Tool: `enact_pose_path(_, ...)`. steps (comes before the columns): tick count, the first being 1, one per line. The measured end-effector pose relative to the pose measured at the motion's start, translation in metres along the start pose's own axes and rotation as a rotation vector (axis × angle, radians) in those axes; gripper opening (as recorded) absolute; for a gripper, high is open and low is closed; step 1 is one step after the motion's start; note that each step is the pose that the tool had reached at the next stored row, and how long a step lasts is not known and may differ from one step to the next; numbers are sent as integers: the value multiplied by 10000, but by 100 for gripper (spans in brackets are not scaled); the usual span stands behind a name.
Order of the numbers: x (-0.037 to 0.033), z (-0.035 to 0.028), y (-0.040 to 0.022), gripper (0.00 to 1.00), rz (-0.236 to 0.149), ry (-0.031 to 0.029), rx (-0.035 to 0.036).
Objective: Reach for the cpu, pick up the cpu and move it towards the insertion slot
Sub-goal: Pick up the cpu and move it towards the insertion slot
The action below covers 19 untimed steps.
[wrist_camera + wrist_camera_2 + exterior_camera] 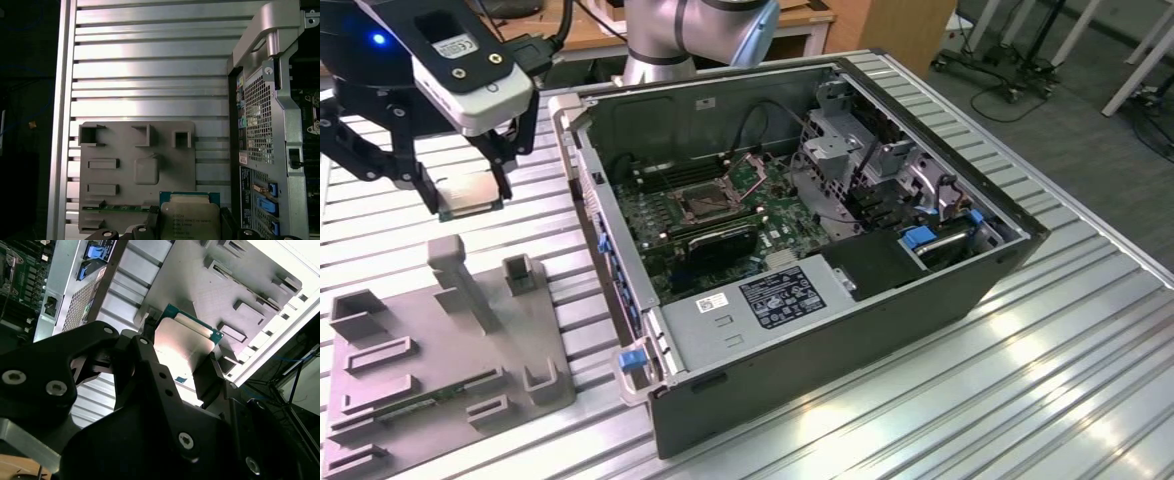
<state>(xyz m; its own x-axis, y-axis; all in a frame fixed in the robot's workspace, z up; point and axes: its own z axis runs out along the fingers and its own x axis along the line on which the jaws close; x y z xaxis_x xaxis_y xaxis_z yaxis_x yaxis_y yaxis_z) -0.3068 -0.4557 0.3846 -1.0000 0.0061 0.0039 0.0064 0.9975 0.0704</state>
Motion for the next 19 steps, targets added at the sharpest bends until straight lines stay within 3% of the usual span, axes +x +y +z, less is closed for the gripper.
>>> enact_pose_path(19,-46,0,0,55,1,-1,-1)
